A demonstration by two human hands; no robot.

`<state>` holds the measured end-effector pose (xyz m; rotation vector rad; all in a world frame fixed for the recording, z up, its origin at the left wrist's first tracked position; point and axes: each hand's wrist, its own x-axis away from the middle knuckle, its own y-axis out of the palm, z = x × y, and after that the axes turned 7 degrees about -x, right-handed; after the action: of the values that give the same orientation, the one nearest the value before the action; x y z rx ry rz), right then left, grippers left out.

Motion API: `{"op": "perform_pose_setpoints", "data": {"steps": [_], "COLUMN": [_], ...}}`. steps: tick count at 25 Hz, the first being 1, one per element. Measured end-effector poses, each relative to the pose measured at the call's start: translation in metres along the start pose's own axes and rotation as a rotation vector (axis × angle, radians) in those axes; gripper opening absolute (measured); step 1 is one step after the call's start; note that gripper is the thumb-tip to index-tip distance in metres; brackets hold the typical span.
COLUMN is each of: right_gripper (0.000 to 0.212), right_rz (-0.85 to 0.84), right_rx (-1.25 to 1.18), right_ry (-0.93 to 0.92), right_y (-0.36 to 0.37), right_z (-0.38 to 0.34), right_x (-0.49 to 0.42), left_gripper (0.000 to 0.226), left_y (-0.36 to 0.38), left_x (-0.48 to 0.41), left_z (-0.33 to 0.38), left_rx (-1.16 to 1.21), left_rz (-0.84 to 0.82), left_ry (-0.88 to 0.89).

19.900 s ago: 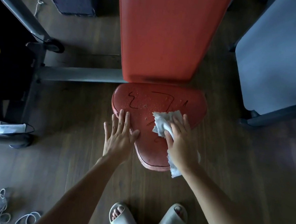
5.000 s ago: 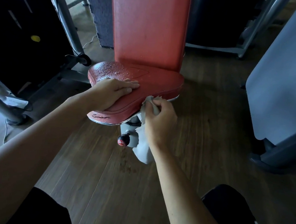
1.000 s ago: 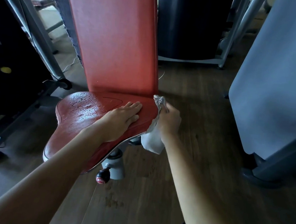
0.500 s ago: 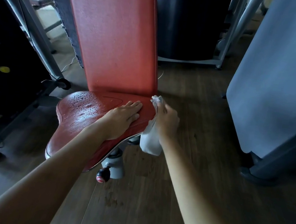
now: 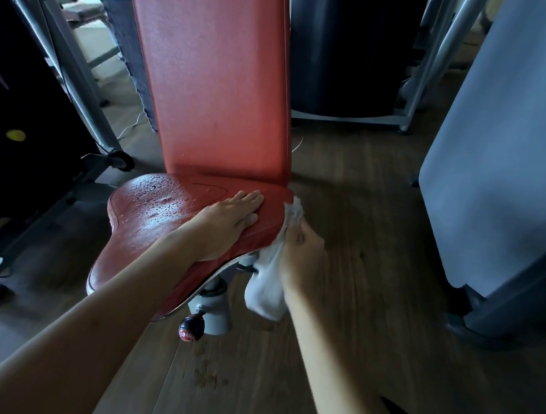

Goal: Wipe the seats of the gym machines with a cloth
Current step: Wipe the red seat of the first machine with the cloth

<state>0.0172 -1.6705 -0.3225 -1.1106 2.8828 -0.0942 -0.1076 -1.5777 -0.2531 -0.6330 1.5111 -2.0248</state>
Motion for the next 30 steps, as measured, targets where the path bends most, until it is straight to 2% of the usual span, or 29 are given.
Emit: {"op": "perform_pose_setpoints", "data": {"steps": [2, 6, 11, 16, 18, 21, 22, 24, 27, 30], "right_gripper": [0.037, 0.034, 0.047, 0.038, 0.037, 0.039, 0.037, 0.031, 0.035, 0.037], "right_rz": [0.006, 0.006, -0.042, -0.015, -0.063, -0.096, -0.11, -0.142, -0.094, -0.04], "right_rx": [0.004, 0.09, 0.219, 0.162, 0.204, 0.254, 0.289, 0.382, 0.557, 0.626], "right_ry": [-0.044, 0.071, 0.014, -0.333, -0.376, -0.425, -0.42, -0.389, -0.452, -0.495], "right_y": [-0.002, 0.005, -0.006, -0.021, -0.019, -0.003, 0.004, 0.02, 0.044, 0.052], "right_z": [0.004, -0.009, -0.007, -0.045, -0.064, -0.075, -0.072, -0.061, -0.053, -0.06], "right_x": [0.015, -0.043, -0.047, -0.024, -0.029, -0.047, -0.056, -0.065, -0.053, -0.041], "left_gripper": [0.051, 0.051, 0.051, 0.05, 0.05, 0.045, 0.042, 0.04, 0.064, 0.082], "left_y": [0.001, -0.001, -0.002, -0.01, -0.014, -0.031, -0.037, -0.044, -0.037, -0.028], "left_x": [0.0, -0.001, 0.002, 0.009, 0.014, 0.027, 0.034, 0.053, 0.088, 0.101], "left_z": [0.0, 0.001, 0.007, 0.011, 0.012, 0.007, 0.0, -0.021, -0.057, -0.069], "left_rx": [0.005, -0.007, -0.002, 0.035, 0.084, 0.16, 0.145, 0.092, 0.047, 0.13], "left_rz": [0.003, -0.004, -0.018, 0.022, 0.121, 0.423, 0.463, 0.38, 0.21, 0.158], "left_ry": [-0.006, -0.01, -0.012, -0.055, -0.109, -0.262, -0.326, -0.471, -0.625, -0.717]}}
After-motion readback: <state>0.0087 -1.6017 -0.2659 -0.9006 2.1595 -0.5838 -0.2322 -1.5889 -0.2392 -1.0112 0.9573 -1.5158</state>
